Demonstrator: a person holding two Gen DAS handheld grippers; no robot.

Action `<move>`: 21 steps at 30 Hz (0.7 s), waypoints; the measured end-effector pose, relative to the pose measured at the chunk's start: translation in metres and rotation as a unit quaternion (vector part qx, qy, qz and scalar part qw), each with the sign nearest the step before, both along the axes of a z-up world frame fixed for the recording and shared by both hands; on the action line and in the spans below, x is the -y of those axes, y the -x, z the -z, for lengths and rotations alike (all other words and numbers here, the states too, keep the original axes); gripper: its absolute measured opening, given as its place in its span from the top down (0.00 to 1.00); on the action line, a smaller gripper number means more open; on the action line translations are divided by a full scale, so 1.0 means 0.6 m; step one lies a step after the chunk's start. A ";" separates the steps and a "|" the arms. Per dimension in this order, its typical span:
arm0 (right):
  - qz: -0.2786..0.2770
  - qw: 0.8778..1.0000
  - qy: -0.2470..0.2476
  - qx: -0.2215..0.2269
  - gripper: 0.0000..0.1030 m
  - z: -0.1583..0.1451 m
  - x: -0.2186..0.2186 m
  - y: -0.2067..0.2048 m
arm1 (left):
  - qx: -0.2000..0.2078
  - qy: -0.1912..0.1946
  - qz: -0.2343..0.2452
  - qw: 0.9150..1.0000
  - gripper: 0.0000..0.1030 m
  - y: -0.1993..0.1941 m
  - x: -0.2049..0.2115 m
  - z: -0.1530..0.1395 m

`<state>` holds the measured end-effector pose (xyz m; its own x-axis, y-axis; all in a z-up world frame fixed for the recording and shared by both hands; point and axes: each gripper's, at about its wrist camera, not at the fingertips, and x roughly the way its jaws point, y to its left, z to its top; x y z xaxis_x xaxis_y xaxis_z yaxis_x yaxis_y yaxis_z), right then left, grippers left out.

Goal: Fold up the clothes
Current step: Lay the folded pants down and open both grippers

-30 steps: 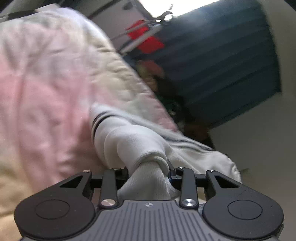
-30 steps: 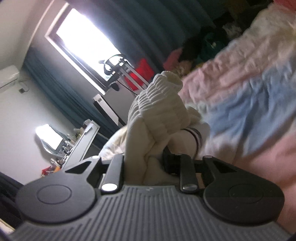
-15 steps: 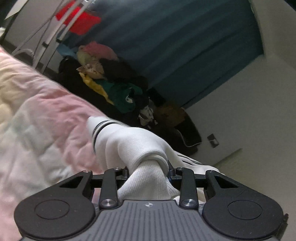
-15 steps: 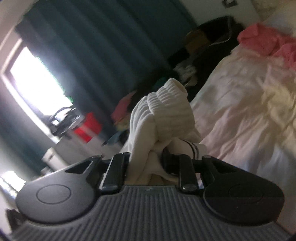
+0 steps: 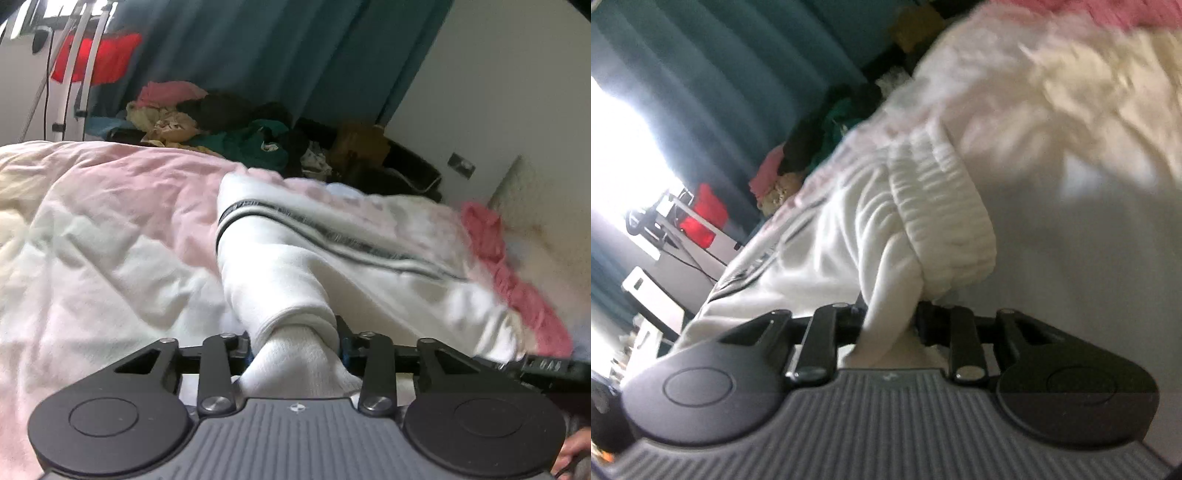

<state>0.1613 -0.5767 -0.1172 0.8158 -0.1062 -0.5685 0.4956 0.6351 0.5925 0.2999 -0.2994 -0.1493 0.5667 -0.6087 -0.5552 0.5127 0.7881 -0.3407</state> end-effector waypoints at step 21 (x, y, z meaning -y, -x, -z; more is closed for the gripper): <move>-0.078 0.991 0.104 -0.041 0.57 -0.164 -0.140 0.182 | 0.137 -0.088 -0.023 0.986 0.14 0.320 -0.051 -0.318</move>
<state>0.0522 -0.4929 -0.0187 0.7838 -0.1035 -0.6123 0.4220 0.8121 0.4030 0.1076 -0.2687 0.0412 0.7352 -0.4858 -0.4727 0.5283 0.8476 -0.0494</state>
